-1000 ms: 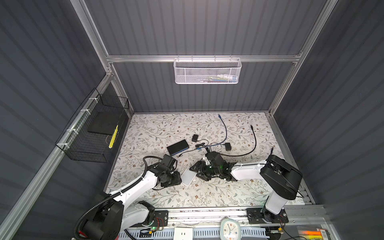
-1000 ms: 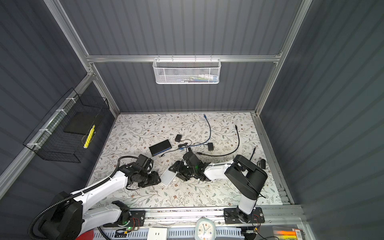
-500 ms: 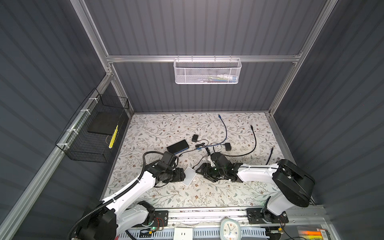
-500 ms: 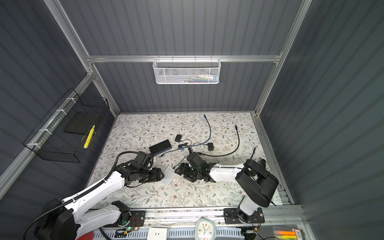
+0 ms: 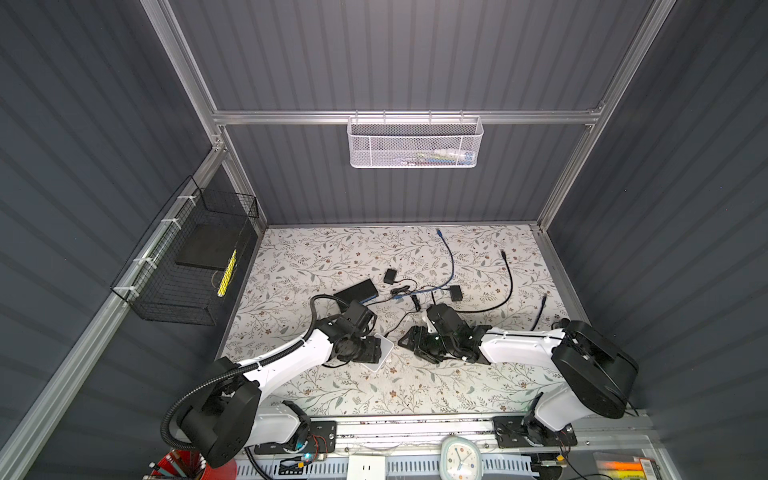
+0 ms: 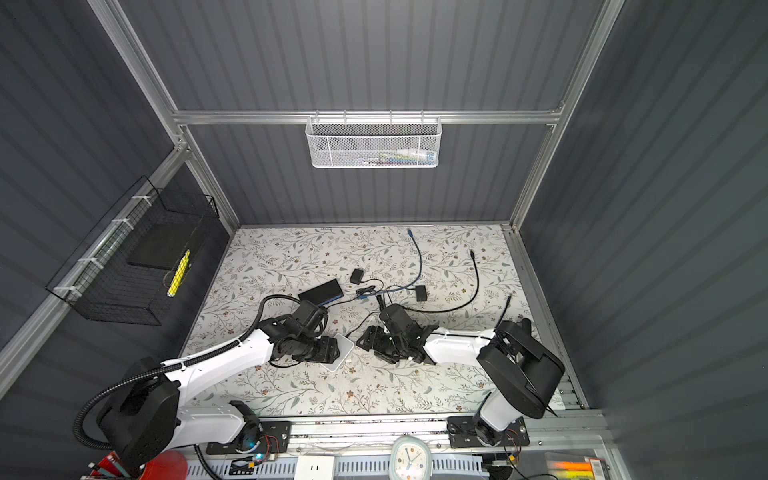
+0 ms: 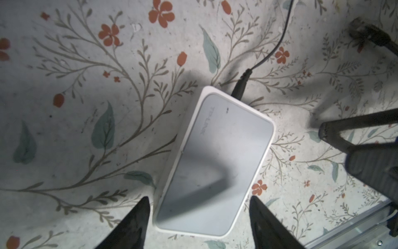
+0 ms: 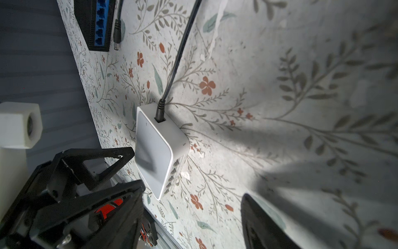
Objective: Insert the plug into the switch port
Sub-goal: 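Carry the router toward the right gripper with the left gripper while the right gripper approaches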
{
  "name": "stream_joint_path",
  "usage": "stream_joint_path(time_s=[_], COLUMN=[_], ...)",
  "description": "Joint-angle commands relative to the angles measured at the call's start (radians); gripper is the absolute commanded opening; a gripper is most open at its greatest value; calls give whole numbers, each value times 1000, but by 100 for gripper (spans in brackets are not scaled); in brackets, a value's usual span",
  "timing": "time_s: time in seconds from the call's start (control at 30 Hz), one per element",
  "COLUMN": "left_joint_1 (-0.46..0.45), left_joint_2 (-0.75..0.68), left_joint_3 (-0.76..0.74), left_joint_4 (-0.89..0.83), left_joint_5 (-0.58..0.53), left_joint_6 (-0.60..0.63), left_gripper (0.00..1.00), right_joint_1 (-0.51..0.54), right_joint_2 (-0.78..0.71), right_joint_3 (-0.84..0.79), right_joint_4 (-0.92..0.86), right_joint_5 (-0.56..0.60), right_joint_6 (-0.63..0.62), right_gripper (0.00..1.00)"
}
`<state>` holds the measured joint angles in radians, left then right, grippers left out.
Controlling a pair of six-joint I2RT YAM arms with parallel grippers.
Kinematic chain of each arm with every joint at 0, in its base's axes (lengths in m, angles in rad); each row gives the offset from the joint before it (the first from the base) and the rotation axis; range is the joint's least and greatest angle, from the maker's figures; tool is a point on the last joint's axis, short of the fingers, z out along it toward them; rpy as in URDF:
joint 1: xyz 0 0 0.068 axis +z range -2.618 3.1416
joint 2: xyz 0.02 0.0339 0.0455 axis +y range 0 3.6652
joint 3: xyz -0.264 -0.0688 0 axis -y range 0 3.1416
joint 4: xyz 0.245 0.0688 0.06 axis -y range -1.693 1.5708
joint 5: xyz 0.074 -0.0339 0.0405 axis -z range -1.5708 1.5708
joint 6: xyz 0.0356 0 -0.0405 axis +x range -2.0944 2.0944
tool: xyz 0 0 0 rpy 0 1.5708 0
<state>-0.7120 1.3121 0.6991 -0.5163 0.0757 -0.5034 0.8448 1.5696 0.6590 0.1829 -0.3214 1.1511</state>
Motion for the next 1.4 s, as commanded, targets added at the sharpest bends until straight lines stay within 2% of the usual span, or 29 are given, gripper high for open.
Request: stream_joint_path(time_s=[0.0,0.07,0.13,0.33,0.53,0.6,0.73,0.87,1.0,1.17,1.37], left_joint_1=[-29,-47,-66,-150,-174,-176,-178,-178,-177,-178,-179], left_joint_2=[23,36,46,114,191,211,252,247,217,148,9], left_joint_3=[26,30,40,85,99,104,105,108,124,159,196], left_joint_4=[-26,-22,-24,-47,-43,-51,-57,-51,-56,-66,-41], left_joint_5=[-48,-47,-63,-104,-122,-142,-156,-166,-167,-157,-141], left_joint_6=[36,44,40,41,39,33,31,28,39,67,115], left_gripper=[82,86,97,99,97,96,83,59,49,43,42], right_joint_1=[0,2,-1,-36,-61,-67,-78,-85,-88,-97,-117], right_joint_2=[30,38,34,-41,-105,-120,-150,-155,-141,-118,-115], right_joint_3=[-1,-3,-9,-56,-93,-103,-125,-137,-136,-106,-62], right_joint_4=[42,63,72,63,39,29,19,16,45,56,80], right_joint_5=[-50,-60,-59,-32,-25,16,29,30,4,-69,-126], right_joint_6=[4,13,21,16,6,0,-3,-10,-25,-57,-48], right_gripper=[72,72,72,72,72,72,72,72,72,72,72])
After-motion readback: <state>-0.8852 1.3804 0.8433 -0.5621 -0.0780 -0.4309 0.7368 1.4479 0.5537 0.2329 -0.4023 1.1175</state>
